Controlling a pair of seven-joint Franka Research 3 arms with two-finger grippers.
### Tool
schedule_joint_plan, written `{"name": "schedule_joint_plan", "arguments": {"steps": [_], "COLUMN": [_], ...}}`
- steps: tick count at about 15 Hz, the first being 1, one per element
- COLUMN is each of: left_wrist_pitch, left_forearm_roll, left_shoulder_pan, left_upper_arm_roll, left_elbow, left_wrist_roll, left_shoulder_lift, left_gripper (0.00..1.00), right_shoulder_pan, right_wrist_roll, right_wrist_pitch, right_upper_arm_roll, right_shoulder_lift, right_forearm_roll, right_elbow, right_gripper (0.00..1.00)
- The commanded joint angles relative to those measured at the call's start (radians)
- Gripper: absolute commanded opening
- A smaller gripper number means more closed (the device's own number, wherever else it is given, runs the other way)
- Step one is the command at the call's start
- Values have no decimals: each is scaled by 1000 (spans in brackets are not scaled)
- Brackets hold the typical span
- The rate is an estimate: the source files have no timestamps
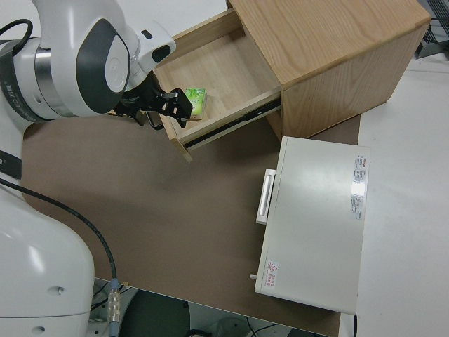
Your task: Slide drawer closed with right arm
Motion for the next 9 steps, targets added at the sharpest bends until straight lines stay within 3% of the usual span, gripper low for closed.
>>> {"name": "schedule_joint_plan", "arguments": {"steps": [1, 3, 5, 9], "left_wrist_pitch": [-15, -17, -17, -17], "left_forearm_roll": [-1, -1, -1, -1], "left_shoulder_pan": [-1, -1, -1, -1], "left_upper_arm_roll": [4, 4, 4, 4], "left_elbow": [4, 4, 4, 4], "left_wrist_roll": [9, 9, 9, 9], "left_shoulder_lift": [-8, -8, -8, -8], "left_gripper": [993, 993, 993, 993], "right_shoulder_pan": [3, 3, 3, 3], "right_wrist_roll": [-10, -9, -9, -7], "right_wrist_pitch": [-6, -6, -7, -10], "right_upper_arm_roll": [-10, -9, -9, -6], "right_shoulder_lift": [-6, -5, -5, -5], "right_forearm_roll": [26, 26, 27, 27], "right_elbow": [-6, -6, -6, -6], "right_gripper": [975, 956, 871, 497]}}
